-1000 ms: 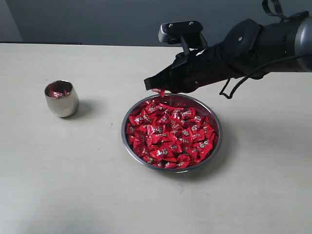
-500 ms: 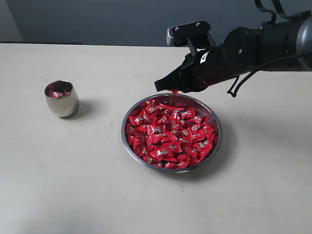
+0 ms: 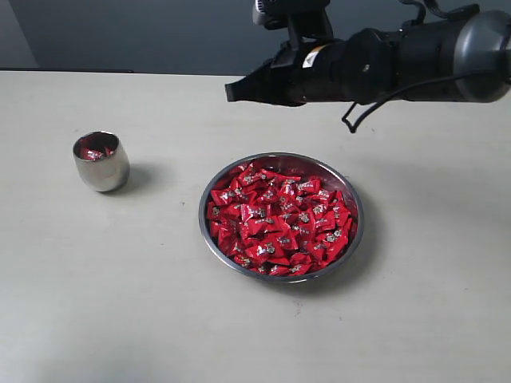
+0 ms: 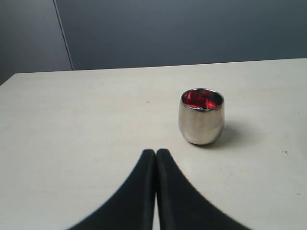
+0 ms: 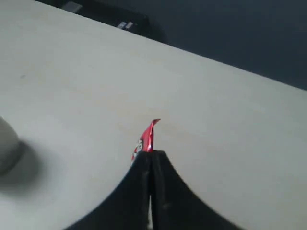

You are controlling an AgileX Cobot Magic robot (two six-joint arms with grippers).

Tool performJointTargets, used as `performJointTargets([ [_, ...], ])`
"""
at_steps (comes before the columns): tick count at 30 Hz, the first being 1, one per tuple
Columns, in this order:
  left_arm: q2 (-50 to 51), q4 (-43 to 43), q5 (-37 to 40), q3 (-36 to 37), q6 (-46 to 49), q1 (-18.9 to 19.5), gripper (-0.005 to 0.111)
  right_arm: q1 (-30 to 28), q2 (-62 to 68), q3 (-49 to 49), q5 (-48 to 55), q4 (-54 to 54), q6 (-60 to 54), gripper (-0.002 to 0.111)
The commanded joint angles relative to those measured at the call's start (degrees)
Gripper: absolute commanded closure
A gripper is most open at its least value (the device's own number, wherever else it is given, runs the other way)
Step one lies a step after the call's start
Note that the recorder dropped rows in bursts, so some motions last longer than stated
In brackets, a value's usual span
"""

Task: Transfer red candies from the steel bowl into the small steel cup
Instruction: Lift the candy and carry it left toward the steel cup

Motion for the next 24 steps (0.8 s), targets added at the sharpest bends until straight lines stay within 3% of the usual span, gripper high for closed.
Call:
performJointTargets([
  [1,-0.3,-0.1,-0.1,0.2,-0.1,0.0,0.106,2.9,4.0,-7.3,1.2,-2.3,-0.3,0.109],
  [12,-0.3,-0.1,-0.1,0.2,-0.1,0.0,0.106,7.3,16.5,-28.2,8.9,-1.1,-2.9,0.109],
  [16,-0.3,-0.1,-0.1,0.2,-0.1,0.0,0.106,8.4,20.8,-35.6,11.9,8.3,-11.2,0.109],
  [21,-0.3,-0.1,-0.1,0.2,-0.1,0.0,0.106,9.3,26.6,-45.1,19.9,29.0,-30.8,0.109],
  [24,-0.3,-0.1,-0.1,0.2,-0.1,0.0,0.106,9.6,29.2,-49.0,23.9,30.2,-32.1,0.109],
])
